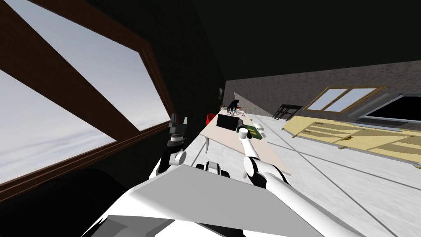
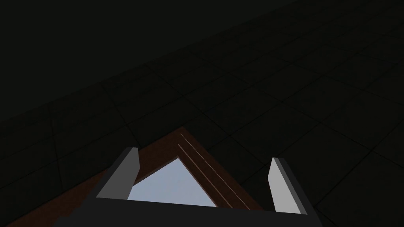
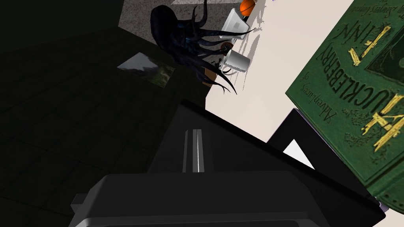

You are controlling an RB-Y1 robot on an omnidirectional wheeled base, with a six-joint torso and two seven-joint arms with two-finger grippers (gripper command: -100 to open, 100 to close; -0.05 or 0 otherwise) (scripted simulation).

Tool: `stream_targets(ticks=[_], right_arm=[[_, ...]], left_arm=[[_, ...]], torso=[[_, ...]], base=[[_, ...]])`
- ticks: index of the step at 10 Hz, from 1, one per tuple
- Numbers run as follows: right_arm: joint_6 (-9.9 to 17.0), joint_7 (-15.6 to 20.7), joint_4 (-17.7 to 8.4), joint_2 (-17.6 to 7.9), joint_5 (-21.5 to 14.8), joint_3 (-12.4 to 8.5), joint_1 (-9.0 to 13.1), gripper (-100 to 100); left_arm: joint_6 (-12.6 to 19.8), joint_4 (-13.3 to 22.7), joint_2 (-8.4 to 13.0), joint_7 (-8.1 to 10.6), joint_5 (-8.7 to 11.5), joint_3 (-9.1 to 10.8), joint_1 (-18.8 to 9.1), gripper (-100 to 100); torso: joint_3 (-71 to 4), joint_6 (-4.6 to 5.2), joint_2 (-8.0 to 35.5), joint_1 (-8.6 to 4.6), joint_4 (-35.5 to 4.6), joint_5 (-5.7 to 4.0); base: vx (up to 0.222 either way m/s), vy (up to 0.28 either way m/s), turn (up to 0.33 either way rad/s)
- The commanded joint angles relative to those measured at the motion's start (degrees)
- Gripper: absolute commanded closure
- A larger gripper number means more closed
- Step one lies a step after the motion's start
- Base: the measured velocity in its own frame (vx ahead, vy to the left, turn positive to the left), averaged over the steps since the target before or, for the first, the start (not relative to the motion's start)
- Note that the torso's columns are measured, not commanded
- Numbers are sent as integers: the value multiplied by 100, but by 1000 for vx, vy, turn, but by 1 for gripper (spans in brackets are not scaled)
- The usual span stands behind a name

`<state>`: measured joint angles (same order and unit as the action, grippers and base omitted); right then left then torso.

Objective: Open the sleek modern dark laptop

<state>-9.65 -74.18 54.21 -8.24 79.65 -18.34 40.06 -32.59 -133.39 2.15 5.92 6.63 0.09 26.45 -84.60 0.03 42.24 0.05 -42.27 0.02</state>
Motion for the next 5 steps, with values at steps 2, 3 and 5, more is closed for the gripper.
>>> stream_targets(ticks=[2, 3, 5], right_arm=[[241, -485, -163, 130, -494, 201, 122, 100], [241, -434, -137, 130, -602, 201, 122, 100], [442, -1045, -320, 266, -987, 345, 260, 100]], left_arm=[[0, 0, 1, 0, 0, 0, -2, 0], [0, 0, 0, 0, 0, 0, 1, 0], [0, 0, 0, 0, 0, -1, -1, 0]], torso=[[7, -6, 11, -13, -3, -4], [2, 4, 0, -2, -1, -2], [3, -10, 4, -2, -1, -1]], base=[[23, 23, -164], [44, 68, -370], [25, 54, -211]])
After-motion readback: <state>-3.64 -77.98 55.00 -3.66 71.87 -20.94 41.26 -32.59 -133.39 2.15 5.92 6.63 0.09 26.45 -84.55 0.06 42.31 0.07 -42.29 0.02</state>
